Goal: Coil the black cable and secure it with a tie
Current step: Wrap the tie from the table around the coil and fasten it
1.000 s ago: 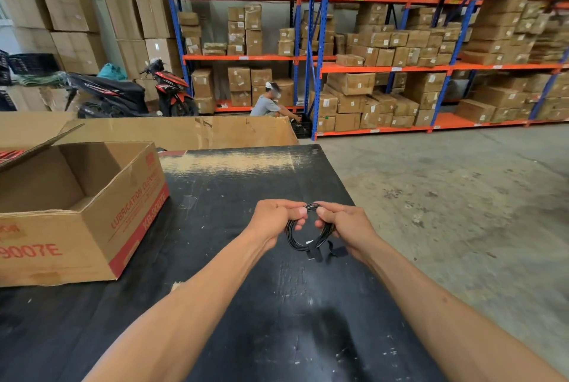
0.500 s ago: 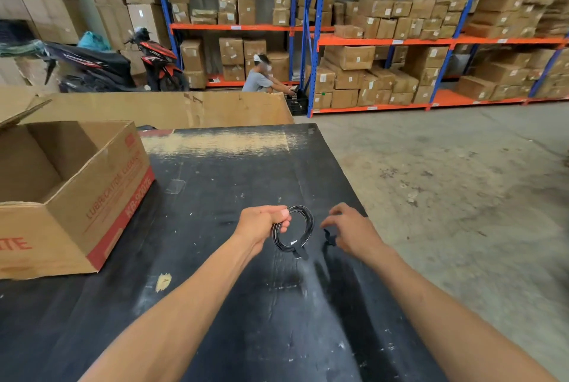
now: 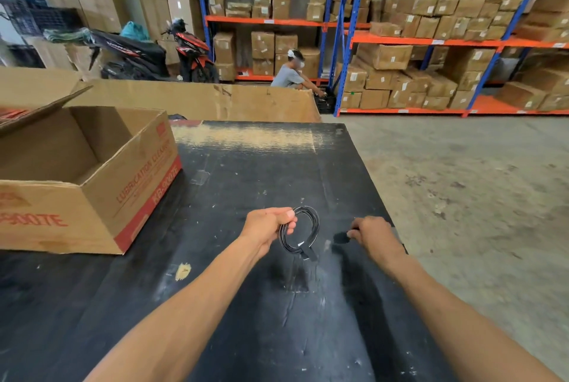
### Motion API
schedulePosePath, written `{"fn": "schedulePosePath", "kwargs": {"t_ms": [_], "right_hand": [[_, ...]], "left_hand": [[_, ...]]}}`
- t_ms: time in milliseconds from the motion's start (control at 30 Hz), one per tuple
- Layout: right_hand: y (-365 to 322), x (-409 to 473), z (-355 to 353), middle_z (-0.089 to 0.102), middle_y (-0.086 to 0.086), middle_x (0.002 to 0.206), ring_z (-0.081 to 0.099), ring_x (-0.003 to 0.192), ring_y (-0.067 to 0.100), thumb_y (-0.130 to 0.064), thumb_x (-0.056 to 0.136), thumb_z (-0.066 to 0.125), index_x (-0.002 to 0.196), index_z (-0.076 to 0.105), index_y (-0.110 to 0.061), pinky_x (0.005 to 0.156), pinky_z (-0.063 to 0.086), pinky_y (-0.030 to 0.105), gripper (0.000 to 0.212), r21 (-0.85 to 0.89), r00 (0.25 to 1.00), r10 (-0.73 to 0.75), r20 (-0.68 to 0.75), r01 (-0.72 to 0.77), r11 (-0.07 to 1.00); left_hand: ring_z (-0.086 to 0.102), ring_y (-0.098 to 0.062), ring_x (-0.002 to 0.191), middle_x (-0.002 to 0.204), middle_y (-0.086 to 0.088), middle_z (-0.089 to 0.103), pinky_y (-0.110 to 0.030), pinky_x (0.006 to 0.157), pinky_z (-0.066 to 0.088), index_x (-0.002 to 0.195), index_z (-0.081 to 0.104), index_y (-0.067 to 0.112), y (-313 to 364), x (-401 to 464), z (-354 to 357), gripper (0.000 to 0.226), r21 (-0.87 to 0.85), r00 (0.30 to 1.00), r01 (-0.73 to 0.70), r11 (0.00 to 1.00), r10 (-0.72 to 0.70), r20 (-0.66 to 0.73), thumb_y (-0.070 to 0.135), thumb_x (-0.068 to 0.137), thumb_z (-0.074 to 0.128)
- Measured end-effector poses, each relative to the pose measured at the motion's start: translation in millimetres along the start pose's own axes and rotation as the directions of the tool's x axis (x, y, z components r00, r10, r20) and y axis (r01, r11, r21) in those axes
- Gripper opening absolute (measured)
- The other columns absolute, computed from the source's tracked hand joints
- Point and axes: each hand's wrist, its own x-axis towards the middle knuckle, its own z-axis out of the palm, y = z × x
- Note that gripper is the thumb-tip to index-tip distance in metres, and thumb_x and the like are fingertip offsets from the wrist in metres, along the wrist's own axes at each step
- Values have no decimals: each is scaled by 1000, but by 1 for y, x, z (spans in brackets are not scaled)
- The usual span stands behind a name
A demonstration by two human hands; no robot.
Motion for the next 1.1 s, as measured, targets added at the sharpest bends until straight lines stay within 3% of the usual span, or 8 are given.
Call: {"fn": "schedulePosePath", "kwargs": {"t_ms": [133,200,300,400,567,700,933,1100], "right_hand": [[-11,-5,-18,75,1,60,73,64,14,-27,82,78,67,76,-21,74,58,30,16,439,987,162,10,-150,886],[-20,-10,-24,75,-1,57,73,55,10,-27,76,76,61,68,-18,74,61,33,20,635,974,222,38,-195,747],[-30,-17,-29,78,7,64,79,65,20,-21,74,72,71,64,-9,84,63,44,15,865,962,246,118,-221,450],[-38,-25,-29,78,13,66,80,67,26,-9,72,73,75,62,-6,86,63,49,12,926,953,273,131,-216,308],[-48,-35,-26,77,8,68,79,62,23,-3,74,83,88,67,-6,79,65,45,21,949,922,378,86,-191,249],[-62,-37,-31,76,6,64,76,56,14,-3,80,80,90,72,-7,68,65,34,13,961,862,507,10,-148,233],[-83,-37,-41,76,14,82,75,69,21,-4,84,79,97,65,-8,66,61,29,20,991,824,550,135,-98,-96],[-91,-34,-42,75,8,91,70,81,21,-11,88,70,98,65,-16,69,54,32,12,986,842,519,148,-167,-10]], "left_hand": [[63,-22,64,81,-19,69,-27,63,57,104,67,-9,3,-4,5,17,-21,999,-10,1000,9,-34,-6,87,68],[63,-22,63,80,-18,69,-26,61,58,102,68,-9,4,-6,9,15,-25,999,-18,1000,17,-46,-6,87,68],[64,-20,61,78,-15,70,-25,59,57,99,70,-6,5,-11,17,13,-30,998,-31,999,29,-57,-5,86,69],[65,-17,66,81,-9,75,-30,68,55,95,74,6,7,-15,26,11,16,997,-45,999,46,-63,2,85,73],[64,-18,65,82,-12,76,-32,68,57,98,74,2,10,-24,40,16,34,992,-116,993,117,-36,0,82,75],[65,-16,60,74,-9,75,-28,70,59,89,75,5,11,-31,51,10,72,975,-214,974,217,-47,0,81,76],[67,-20,64,79,-15,75,-26,68,56,96,75,-2,12,-38,58,14,-42,980,-199,979,199,-19,-1,82,76],[72,-23,68,79,-13,76,-33,76,57,100,73,2,10,-41,59,21,-98,983,-184,978,184,-14,-2,80,77]]}}
